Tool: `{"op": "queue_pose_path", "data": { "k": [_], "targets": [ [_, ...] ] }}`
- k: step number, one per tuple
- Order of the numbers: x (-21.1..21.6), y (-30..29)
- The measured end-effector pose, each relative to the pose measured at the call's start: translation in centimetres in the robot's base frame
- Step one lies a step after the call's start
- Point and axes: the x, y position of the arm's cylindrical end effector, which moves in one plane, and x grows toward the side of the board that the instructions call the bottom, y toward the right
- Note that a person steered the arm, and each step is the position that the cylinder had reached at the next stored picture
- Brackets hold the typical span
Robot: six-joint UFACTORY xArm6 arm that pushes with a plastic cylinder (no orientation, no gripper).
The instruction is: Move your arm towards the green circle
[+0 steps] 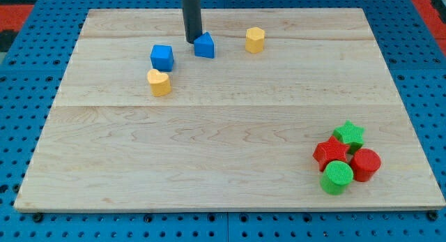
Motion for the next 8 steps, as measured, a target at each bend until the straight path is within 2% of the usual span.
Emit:
{"op": "queue_pose_path", "data": {
  "k": [1,2,3,4,5,6,7,8],
  "targets": [
    [0.7,-6.6],
    [5.3,-12.7],
    [11.5,-12.4],
    [14.1,-9.3],
    [14.6,-3.9],
    [15.5,-1.0],
    [18.7,5.7],
    [26.1,10.6]
  ]
}}
